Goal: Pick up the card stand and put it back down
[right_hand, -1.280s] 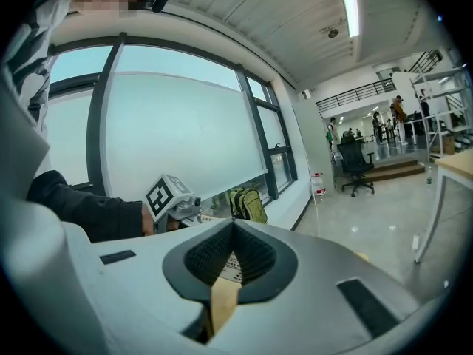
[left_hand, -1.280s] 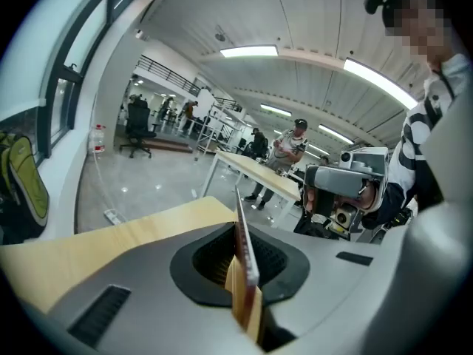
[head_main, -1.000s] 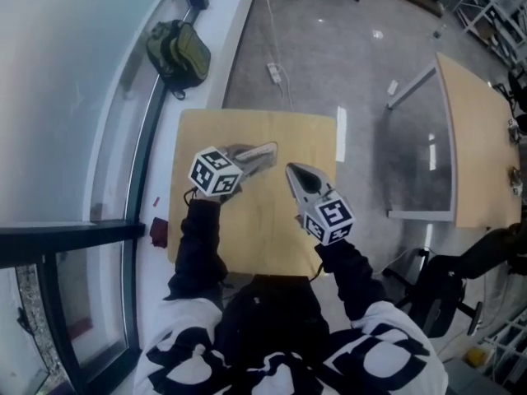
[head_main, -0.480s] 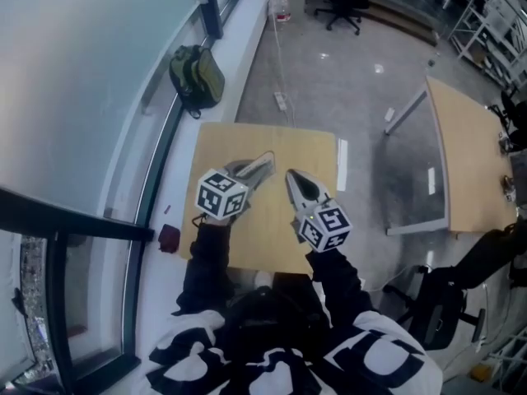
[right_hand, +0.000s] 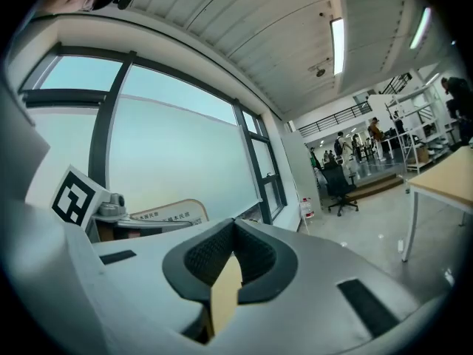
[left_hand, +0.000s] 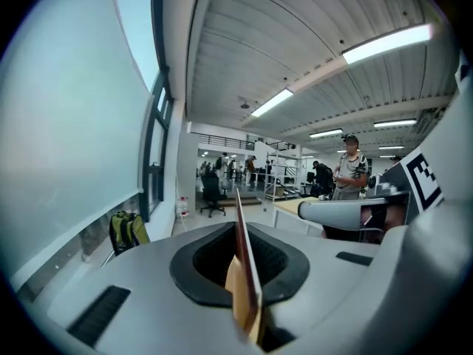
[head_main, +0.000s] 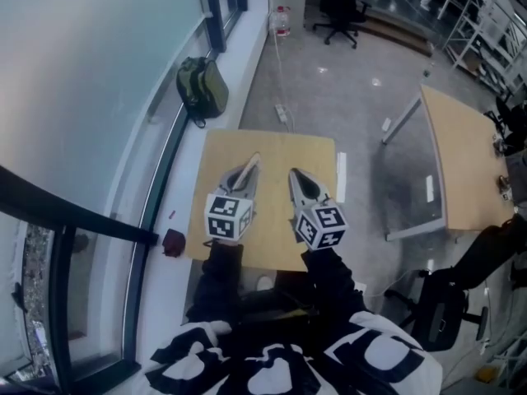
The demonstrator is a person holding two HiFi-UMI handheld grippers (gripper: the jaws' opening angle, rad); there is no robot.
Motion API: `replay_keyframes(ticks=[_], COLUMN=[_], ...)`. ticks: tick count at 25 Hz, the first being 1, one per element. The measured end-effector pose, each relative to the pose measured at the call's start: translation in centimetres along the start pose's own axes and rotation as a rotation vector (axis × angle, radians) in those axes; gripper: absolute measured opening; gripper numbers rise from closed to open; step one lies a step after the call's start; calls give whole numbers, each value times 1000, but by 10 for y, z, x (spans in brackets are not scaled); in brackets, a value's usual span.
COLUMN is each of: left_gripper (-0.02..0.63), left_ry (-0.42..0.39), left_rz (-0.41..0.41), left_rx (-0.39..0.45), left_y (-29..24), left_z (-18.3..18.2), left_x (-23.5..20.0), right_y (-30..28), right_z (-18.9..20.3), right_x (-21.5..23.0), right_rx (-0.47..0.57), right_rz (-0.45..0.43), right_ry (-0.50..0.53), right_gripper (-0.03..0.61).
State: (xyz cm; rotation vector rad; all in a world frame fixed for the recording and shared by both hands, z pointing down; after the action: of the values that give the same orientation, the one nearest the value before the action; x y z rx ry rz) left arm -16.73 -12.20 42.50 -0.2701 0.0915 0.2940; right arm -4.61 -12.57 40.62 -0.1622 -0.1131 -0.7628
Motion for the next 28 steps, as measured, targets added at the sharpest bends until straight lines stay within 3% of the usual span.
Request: replay_keyframes(ticks=[5, 12, 20, 28], left_gripper=[26, 26, 26, 26], left_ry=[22, -32, -47, -48], left_rz=[-63, -84, -49, 25], left_rx=[89, 170, 200, 171], left_y=[25, 47, 48, 30], left_z=[-5, -19, -22, -13], left_x=[2, 17, 28, 40], right_y=[8, 13, 20, 25], right_z=[-2, -5, -9, -4], right_x=[-6, -25, -25, -11], right_rx=[-2, 14, 29, 26], right_rz=[33, 20, 37, 78], right_ry=[37, 62, 57, 43], right_gripper=[2, 2, 2, 2])
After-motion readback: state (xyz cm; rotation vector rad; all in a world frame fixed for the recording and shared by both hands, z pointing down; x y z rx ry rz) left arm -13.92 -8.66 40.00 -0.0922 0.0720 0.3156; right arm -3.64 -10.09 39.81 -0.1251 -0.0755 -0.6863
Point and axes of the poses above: the fingertips, and each gripper's own axes: y backward along the fingers, x to its right, z out of its underside, the point moved 2 cm from there along y, backward along the fingers, and after that the axes turned 4 degrees about y, right-handed, at the moved point
